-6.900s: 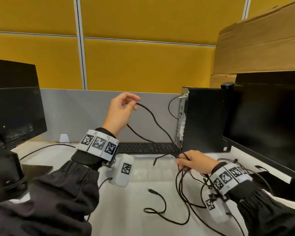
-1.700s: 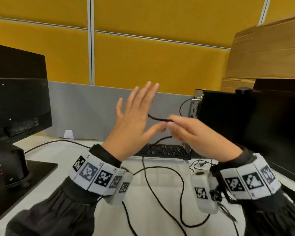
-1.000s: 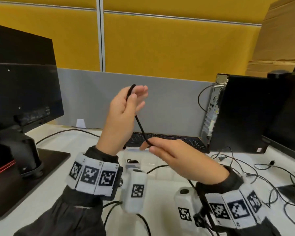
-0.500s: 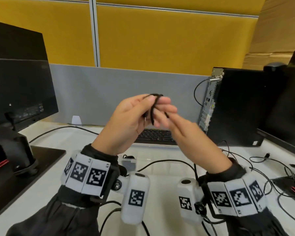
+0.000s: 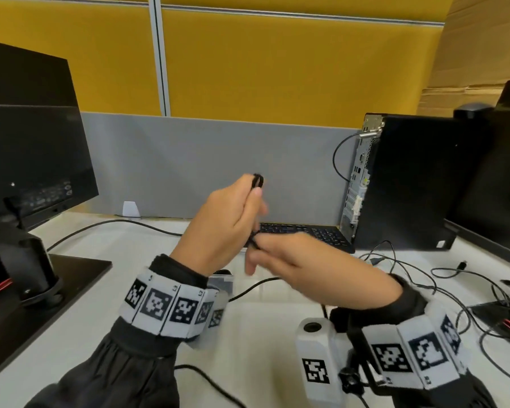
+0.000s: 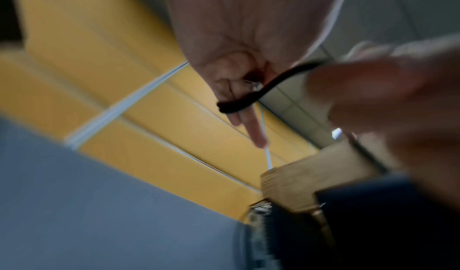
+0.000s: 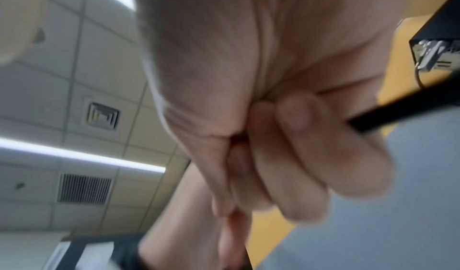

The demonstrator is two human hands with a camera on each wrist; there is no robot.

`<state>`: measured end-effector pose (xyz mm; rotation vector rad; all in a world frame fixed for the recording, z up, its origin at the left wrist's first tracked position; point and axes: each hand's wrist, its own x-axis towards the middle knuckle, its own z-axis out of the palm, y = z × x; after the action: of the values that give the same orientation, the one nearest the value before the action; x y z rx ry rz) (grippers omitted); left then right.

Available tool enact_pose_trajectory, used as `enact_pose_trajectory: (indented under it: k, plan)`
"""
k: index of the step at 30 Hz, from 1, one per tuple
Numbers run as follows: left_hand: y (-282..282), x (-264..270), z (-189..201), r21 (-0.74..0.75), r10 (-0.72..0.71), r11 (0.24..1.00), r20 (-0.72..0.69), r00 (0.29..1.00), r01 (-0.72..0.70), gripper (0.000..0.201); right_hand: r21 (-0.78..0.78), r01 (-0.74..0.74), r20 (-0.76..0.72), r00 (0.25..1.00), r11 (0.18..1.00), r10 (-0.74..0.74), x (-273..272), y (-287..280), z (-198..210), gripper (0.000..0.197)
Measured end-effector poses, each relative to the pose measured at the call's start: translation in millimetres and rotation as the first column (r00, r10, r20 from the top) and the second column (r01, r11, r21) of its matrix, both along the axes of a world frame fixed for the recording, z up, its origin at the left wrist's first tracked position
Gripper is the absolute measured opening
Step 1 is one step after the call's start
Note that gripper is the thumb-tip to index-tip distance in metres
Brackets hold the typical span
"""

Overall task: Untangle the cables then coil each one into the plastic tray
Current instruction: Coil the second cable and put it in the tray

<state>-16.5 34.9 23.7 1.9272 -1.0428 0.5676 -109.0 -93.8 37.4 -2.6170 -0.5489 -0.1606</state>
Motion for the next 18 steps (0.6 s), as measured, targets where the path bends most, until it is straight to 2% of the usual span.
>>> enact_pose_trajectory:
  k: [1, 3, 6, 9, 12, 15, 18]
  plan:
    - [3, 2, 0, 0.081, 0.044, 0.996, 0.042, 0.998, -0.047, 0.043, 0.045, 0.032, 0.064, 0.997, 0.998, -0.035, -1, -6, 4, 0.023]
    - [9, 6, 0, 0.149, 0.103, 0.981, 0.123, 0.987, -0.121, 0.050, 0.140, 0.079, 0.166, 0.981, 0.987, -0.102, -2, -19, 10, 0.023]
    - [19, 7, 6, 0.161, 0.199, 0.955, 0.267, 0.943, -0.248, 0.043, 0.169, 0.103, 0.183, 0.974, 0.980, -0.134, 0, -34, 9, 0.023]
    - [38, 11, 16, 0.091, 0.366, 0.903, 0.352, 0.862, -0.421, 0.040, 0.042, 0.106, 0.025, 0.994, 0.994, -0.107, 2, -46, -3, 0.021]
    - [60, 20, 21, -0.001, 0.512, 0.837, 0.352, 0.784, -0.547, 0.042, -0.090, 0.077, -0.164, 0.982, 0.993, -0.091, 0, -58, -12, 0.024]
    - [73, 23, 23, -0.056, 0.596, 0.785, 0.342, 0.727, -0.617, 0.043, -0.192, 0.090, -0.224, 0.965, 0.977, -0.133, -3, -65, -10, 0.025]
    - [76, 20, 25, -0.070, 0.624, 0.765, 0.323, 0.711, -0.640, 0.043, -0.254, 0.098, -0.267, 0.949, 0.962, -0.167, -2, -67, -11, 0.019]
